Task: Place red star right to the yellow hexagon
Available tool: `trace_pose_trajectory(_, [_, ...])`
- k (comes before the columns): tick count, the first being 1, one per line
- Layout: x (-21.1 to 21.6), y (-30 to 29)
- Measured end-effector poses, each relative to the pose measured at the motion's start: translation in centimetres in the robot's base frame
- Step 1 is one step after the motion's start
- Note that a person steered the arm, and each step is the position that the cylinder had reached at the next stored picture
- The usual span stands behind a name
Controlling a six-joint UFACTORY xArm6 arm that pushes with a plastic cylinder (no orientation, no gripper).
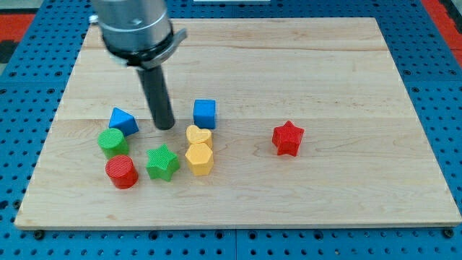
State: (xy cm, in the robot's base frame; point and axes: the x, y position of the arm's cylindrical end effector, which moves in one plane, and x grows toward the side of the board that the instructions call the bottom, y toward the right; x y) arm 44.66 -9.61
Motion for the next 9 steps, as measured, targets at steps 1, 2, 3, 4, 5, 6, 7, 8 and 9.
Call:
trace_pose_trajectory(1, [-3.3, 0.1])
trace_pose_trajectory(2, [-4.9, 4.9])
trace_pose_trajectory(3, [-0.8, 8.1])
trace_pose_trajectory(4, [-1.8, 9.4])
trace_pose_trajectory(5, [-1.8, 19.7])
trace_pose_trajectory(6, [0.6, 25.4])
trace_pose_trajectory(7, [3.0, 24.5])
trace_pose_trajectory(8, [3.5, 17.6])
trace_pose_trajectory(9, [4.8, 14.1])
